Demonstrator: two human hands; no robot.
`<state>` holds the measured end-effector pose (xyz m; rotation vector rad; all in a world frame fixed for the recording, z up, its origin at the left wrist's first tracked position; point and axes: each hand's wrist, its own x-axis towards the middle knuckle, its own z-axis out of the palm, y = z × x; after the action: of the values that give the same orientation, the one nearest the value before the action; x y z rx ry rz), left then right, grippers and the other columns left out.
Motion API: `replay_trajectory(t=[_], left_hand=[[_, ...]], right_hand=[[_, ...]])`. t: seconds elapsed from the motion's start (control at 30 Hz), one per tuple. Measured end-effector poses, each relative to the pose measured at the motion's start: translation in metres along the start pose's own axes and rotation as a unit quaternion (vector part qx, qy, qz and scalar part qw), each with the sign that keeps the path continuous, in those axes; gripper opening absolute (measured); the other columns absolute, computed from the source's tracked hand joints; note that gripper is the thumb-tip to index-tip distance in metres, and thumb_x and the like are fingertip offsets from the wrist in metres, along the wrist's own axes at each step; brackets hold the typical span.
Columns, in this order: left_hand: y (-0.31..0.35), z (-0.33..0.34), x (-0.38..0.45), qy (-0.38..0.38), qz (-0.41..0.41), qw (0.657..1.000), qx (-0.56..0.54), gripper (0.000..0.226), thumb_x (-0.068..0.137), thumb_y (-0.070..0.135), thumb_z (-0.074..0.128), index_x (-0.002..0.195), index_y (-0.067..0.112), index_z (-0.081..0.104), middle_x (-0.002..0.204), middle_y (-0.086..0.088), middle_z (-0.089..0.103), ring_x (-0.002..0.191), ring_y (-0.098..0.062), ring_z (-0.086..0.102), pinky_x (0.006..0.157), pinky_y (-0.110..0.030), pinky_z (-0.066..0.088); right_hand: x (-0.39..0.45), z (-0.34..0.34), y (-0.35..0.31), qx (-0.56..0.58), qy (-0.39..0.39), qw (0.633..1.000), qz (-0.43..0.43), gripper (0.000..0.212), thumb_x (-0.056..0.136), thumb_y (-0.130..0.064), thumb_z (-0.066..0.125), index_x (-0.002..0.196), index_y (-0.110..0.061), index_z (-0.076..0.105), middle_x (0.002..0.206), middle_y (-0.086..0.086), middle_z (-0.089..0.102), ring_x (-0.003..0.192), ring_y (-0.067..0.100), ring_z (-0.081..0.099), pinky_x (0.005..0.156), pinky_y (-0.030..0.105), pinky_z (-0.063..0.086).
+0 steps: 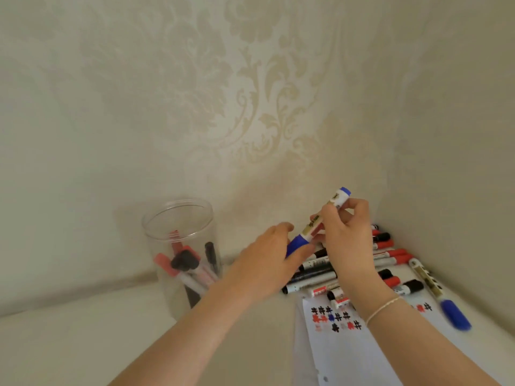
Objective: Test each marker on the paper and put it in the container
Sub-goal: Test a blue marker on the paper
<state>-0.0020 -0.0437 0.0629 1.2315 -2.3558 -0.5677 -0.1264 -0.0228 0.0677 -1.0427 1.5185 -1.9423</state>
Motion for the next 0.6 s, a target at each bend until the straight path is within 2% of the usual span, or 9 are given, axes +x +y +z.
replay_trajectory(t=[0.07,0.1,0.2,0.27,0.3,0.37,0.47,0.53,0.6], left_hand=[[-0.003,0.021,0.005,-0.003,0.039,0.996,-0.074,0.034,0.097,0.047,0.044,0.099,0.016,0.057,0.076,0.005,0.058,0.061,-0.008,0.051,0.061,-0.029,0.045],[-0.004,0.030,0.006,0.003,0.062,0.994,-0.084,0.034,0.098,0.045,0.044,0.090,0.014,0.056,0.068,0.004,0.053,0.055,-0.010,0.046,0.057,-0.030,0.041],[0.004,0.044,0.009,-0.005,0.111,0.990,-0.090,0.035,0.096,0.046,0.046,0.092,0.014,0.059,0.063,0.005,0.053,0.055,-0.012,0.047,0.057,-0.031,0.040],[0.008,0.050,0.013,-0.026,0.122,0.985,-0.120,0.029,0.092,0.049,0.053,0.091,0.023,0.064,0.063,0.007,0.057,0.053,-0.009,0.050,0.055,-0.028,0.041],[0.009,0.053,0.015,-0.035,0.120,0.984,-0.124,0.026,0.090,0.050,0.055,0.087,0.026,0.064,0.061,0.007,0.057,0.050,-0.006,0.048,0.052,-0.024,0.039],[0.011,0.060,0.018,-0.050,0.111,0.984,-0.131,0.033,0.088,0.052,0.057,0.084,0.021,0.065,0.059,0.006,0.055,0.046,-0.004,0.042,0.049,-0.023,0.035],[0.015,0.070,0.018,-0.074,0.111,0.974,-0.180,0.042,0.093,0.048,0.051,0.084,0.010,0.065,0.056,-0.002,0.050,0.049,-0.013,0.041,0.052,-0.033,0.037],[0.018,0.072,0.016,-0.091,0.118,0.967,-0.207,0.038,0.096,0.044,0.047,0.073,0.017,0.061,0.050,0.008,0.044,0.047,-0.011,0.041,0.050,-0.028,0.037],[0.021,0.071,0.014,-0.112,0.118,0.958,-0.236,0.038,0.097,0.040,0.047,0.060,0.032,0.054,0.044,0.010,0.042,0.041,-0.005,0.041,0.047,-0.018,0.037]], right_hand=[[0.002,-0.015,0.006,0.046,0.005,0.997,0.059,0.015,0.091,-0.015,0.054,0.103,-0.015,0.047,0.083,0.008,0.068,0.068,0.019,0.069,0.061,0.031,0.058],[0.003,-0.023,0.008,0.082,-0.012,0.992,0.095,0.016,0.089,-0.013,0.058,0.102,-0.011,0.048,0.078,0.006,0.066,0.064,0.017,0.067,0.058,0.027,0.056],[0.004,-0.044,0.017,0.140,-0.143,0.962,0.184,0.020,0.080,-0.013,0.071,0.086,-0.009,0.052,0.068,0.006,0.055,0.061,0.016,0.059,0.059,0.027,0.052],[0.002,-0.055,0.025,0.110,-0.215,0.949,0.204,0.018,0.079,-0.014,0.072,0.088,-0.007,0.057,0.074,0.014,0.057,0.069,0.024,0.059,0.068,0.034,0.050],[0.001,-0.059,0.028,0.090,-0.223,0.949,0.204,0.019,0.079,-0.013,0.072,0.091,-0.006,0.059,0.078,0.017,0.057,0.074,0.028,0.057,0.072,0.039,0.046],[0.002,-0.066,0.030,0.062,-0.216,0.956,0.191,0.017,0.080,-0.012,0.071,0.091,-0.003,0.062,0.081,0.019,0.057,0.076,0.030,0.054,0.069,0.038,0.043],[0.006,-0.077,0.031,0.042,-0.235,0.956,0.169,0.012,0.083,-0.009,0.068,0.079,-0.002,0.059,0.069,0.014,0.056,0.056,0.017,0.052,0.048,0.023,0.043],[0.008,-0.084,0.030,0.046,-0.261,0.950,0.167,0.015,0.085,-0.008,0.064,0.073,-0.002,0.058,0.063,0.009,0.053,0.049,0.013,0.048,0.044,0.020,0.042],[0.009,-0.089,0.028,0.050,-0.278,0.944,0.172,0.018,0.086,-0.007,0.062,0.069,-0.002,0.057,0.060,0.009,0.051,0.047,0.013,0.047,0.043,0.022,0.042]])
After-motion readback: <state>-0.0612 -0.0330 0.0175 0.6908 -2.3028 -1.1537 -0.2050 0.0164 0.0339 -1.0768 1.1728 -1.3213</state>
